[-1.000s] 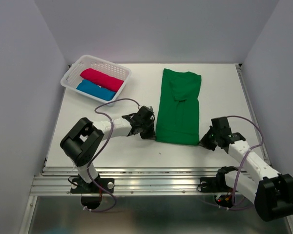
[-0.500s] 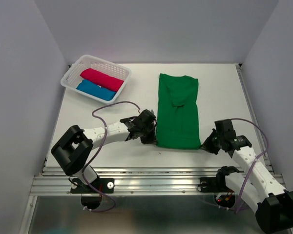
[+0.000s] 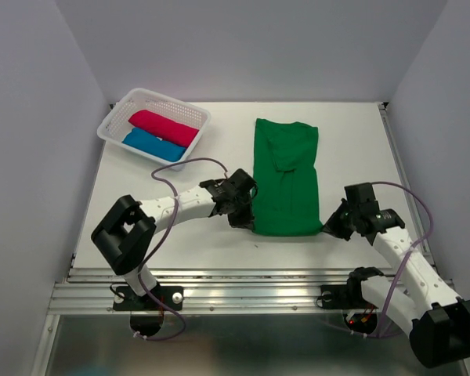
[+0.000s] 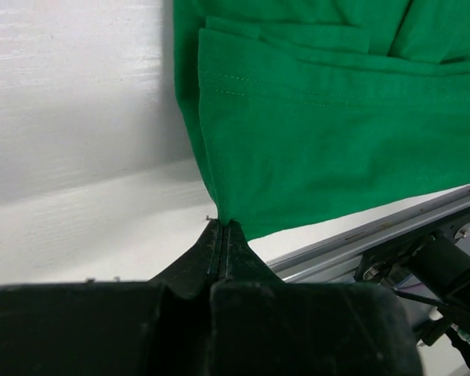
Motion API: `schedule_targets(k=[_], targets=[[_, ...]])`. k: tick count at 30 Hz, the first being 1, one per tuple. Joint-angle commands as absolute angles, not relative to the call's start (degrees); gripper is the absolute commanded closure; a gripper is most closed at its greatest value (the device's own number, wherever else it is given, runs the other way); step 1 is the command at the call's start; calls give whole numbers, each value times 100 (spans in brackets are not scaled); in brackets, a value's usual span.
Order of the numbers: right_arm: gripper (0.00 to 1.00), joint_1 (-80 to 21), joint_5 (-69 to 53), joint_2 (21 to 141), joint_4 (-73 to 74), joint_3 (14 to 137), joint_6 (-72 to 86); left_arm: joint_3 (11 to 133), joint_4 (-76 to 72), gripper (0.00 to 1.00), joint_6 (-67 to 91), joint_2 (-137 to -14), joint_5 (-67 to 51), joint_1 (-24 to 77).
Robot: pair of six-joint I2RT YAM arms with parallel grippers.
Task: Roll the t-shirts
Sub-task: Roll the T-shirt to the center of the board.
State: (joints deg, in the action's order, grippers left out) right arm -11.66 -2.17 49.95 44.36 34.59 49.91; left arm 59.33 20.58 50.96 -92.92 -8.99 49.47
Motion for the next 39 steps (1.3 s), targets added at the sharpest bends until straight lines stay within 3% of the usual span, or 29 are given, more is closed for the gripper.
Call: schedule_targets(k=[1, 16, 39], targets=[[99, -1169, -53, 5071, 4307, 3788, 4975, 6354, 2495, 100, 5229, -9378, -923, 4878], [99, -1169, 272, 5757, 4061, 4342, 4904, 6794, 2865, 100, 5432, -9606, -1520, 4351], [99, -1169, 501, 7057, 3393, 5001, 4746, 8446, 3709, 100, 5221, -10661, -1661, 3700]])
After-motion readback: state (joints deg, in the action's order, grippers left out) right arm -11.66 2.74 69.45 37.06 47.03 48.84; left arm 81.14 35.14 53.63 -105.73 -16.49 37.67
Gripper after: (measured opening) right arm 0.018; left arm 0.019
